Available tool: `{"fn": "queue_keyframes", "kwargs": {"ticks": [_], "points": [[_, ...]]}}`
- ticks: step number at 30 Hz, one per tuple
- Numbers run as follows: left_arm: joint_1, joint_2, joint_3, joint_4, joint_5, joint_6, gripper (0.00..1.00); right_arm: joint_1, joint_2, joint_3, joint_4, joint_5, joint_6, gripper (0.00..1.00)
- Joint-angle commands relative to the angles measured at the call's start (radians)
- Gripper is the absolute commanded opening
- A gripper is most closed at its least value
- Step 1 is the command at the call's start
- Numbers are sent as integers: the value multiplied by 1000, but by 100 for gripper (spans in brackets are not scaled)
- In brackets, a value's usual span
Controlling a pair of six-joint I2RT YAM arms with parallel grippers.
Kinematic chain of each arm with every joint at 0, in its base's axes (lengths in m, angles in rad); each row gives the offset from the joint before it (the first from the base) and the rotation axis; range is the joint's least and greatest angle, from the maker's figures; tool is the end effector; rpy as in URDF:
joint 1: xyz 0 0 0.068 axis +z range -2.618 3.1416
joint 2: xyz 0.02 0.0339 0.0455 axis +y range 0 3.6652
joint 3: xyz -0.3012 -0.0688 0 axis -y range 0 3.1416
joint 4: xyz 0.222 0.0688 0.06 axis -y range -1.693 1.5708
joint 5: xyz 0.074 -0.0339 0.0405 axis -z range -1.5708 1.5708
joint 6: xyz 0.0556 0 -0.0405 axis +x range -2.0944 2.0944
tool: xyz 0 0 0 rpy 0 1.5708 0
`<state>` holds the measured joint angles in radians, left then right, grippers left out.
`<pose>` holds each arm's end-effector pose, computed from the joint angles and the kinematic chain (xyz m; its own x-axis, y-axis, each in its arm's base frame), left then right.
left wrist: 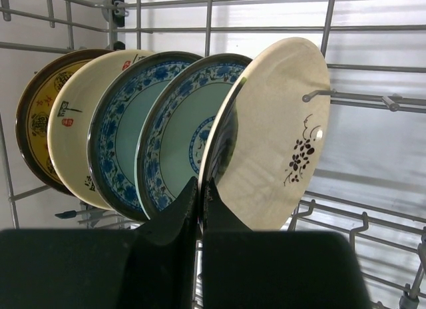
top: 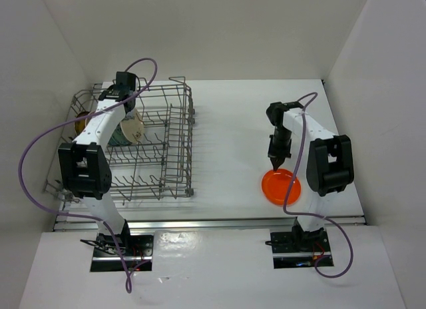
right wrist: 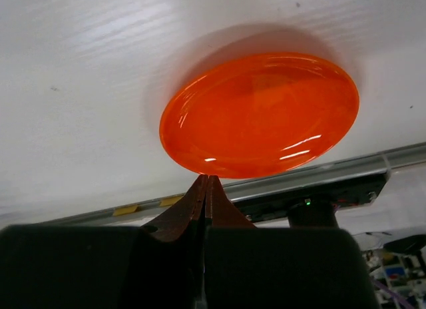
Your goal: Load the plates into the dish rack
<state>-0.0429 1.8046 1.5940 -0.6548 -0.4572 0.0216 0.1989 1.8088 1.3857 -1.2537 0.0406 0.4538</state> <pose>0.4004 0.0074 0.3244 -0.7658 0.0523 -0.6409 -0.2310 0.9078 0.3500 0.2988 0.0579 0.2409 -0.9645 0.2524 0.0774 0.2461 0.9657 -0.0827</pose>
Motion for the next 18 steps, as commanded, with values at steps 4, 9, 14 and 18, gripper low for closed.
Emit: {"fn": "queue_keyframes", "kwargs": {"ticks": [4,9,14,18], "points": [[-17,-16,-66,57,43,-8,0,0,78,-45,-53,34,100,0],[-17,-27,-75,57,43,-28,0,0,98,-45,-53,90,143,0],[-17,-7,-56,57,55,-38,0,0,135,-59,0,99,143,0],[-17,12,-33,47,55,-48,0,10,162,-47,49,99,143,0]]}}
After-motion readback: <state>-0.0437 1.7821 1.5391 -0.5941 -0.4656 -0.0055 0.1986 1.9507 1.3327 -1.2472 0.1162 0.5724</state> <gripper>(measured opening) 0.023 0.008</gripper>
